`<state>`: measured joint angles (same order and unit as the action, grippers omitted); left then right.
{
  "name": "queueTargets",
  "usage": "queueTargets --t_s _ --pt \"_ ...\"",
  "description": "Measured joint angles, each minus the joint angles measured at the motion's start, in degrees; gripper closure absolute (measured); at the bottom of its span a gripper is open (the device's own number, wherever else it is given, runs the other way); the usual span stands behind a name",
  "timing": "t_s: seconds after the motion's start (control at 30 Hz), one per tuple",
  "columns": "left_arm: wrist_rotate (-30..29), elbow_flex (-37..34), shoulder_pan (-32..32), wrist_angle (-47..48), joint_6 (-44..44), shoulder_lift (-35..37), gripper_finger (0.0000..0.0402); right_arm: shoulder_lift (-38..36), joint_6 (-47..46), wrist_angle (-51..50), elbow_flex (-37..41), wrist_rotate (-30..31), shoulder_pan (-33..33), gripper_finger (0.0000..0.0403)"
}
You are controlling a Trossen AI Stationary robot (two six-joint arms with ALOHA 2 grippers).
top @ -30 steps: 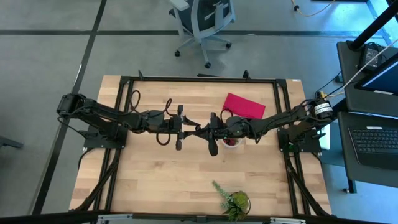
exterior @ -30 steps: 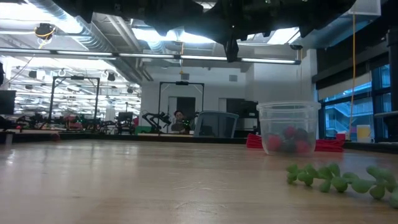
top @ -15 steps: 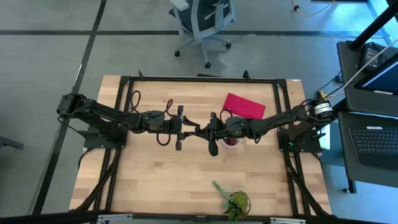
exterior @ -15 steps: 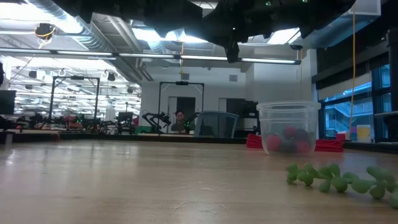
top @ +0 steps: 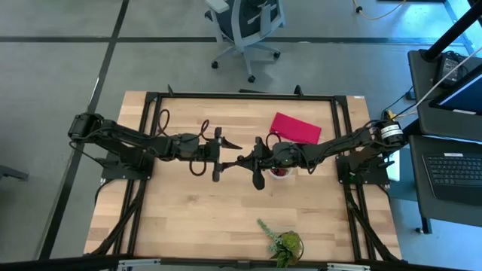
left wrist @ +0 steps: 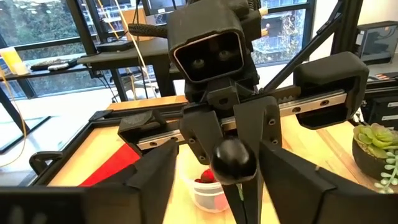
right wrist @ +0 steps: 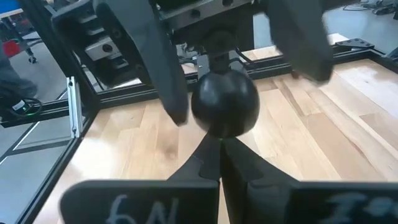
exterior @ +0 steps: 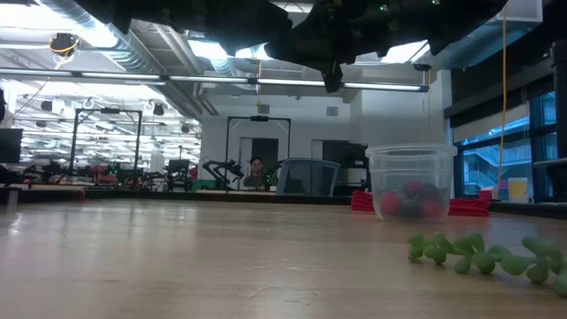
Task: Pick and placing Produce into tupperware
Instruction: Put the black cherry into the transparent container
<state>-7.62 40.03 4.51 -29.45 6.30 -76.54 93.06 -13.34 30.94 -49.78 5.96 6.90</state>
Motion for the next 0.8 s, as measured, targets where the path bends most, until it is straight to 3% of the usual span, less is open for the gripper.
queueTargets --t_s 0.2,0.4,0.63,0.8 --pt "-2.6 0.0 0.0 3.0 -0.2 3.9 0.0138 -1.9 -2.1 -9.5 0.0 0.0 -0.4 0.0401" --pt "-8.9 0.1 0.0 15.5 -5.2 10.2 0.0135 -9.6 -7.8 -31.2 0.0 0.4 -0.5 0.0401" --pt "-11.2 0.0 0.0 32.6 -14.4 11.8 0.0135 -17.3 -20.7 -58.0 0.0 0.5 -1.7 0.0401" --pt "-11.3 0.0 0.0 40.1 -21.0 11.5 0.0135 -16.6 -23.9 -65.1 0.0 0.3 -2.2 0.0401"
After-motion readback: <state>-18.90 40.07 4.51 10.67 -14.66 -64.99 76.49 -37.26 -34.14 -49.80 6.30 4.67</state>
